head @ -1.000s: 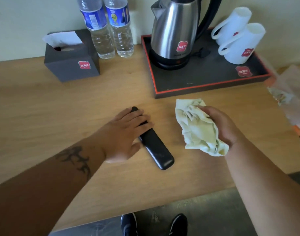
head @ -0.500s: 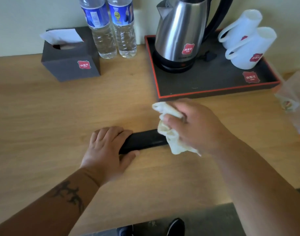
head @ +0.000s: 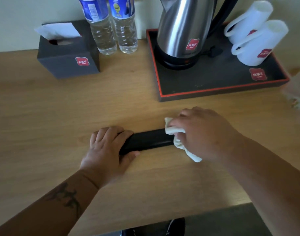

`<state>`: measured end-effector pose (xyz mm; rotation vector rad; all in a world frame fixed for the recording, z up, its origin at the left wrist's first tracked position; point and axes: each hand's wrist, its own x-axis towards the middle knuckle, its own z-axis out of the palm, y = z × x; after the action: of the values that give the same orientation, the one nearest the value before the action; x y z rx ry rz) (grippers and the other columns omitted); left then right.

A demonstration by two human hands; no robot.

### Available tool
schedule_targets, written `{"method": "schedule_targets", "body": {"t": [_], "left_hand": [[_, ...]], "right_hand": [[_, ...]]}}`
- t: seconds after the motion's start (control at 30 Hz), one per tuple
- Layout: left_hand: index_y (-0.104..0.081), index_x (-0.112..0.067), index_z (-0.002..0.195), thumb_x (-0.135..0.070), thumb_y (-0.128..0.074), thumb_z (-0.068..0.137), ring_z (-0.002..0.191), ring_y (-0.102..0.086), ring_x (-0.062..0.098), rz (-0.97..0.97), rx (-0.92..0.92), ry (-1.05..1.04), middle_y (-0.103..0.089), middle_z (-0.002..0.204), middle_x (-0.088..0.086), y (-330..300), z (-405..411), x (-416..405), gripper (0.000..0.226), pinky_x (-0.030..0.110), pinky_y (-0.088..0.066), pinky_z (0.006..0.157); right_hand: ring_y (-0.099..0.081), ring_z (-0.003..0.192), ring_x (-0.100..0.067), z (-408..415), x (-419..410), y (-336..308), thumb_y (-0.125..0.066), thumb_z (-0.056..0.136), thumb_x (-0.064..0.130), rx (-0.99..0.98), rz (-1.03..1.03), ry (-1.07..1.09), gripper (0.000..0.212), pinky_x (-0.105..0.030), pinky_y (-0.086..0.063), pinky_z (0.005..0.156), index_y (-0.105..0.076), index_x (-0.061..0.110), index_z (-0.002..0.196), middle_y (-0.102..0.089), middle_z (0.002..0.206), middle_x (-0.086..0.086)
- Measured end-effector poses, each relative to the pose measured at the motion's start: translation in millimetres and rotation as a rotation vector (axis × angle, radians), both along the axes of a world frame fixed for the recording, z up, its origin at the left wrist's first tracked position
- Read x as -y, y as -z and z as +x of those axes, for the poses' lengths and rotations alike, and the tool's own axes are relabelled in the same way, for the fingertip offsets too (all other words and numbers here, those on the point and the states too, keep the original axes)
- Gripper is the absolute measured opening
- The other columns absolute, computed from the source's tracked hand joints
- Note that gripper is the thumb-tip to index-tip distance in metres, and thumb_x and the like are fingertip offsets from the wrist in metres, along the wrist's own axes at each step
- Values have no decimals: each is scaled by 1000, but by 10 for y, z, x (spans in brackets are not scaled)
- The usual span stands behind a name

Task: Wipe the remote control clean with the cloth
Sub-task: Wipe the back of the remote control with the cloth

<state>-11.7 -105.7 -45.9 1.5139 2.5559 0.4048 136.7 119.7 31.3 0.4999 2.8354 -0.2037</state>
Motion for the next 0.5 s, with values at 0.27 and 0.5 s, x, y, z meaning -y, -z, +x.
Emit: {"method": "schedule_targets", "body": {"t": [0.27, 0.5], "left_hand": [[-54, -28, 135, -66, -42, 90, 107, -46, 24, 6, -23, 20, -51, 117, -2, 12, -1, 8, 61, 41, -33, 95], [-54, -31, 136, -67, -39, 90, 107, -42, 24, -3, -15, 17, -49, 117, -3, 15, -9, 20, 61, 41, -31, 96]], "right_hand": [[-53, 102, -26, 136, 439, 73, -67, 78, 27, -308, -4, 85, 46, -42, -44, 85, -59, 37, 122, -58, 120, 3], [-50, 95, -22, 229, 521, 218, -73, 74, 23, -186, 9, -47, 46, -38, -41, 74, -65, 33, 118, -59, 116, 7]]}}
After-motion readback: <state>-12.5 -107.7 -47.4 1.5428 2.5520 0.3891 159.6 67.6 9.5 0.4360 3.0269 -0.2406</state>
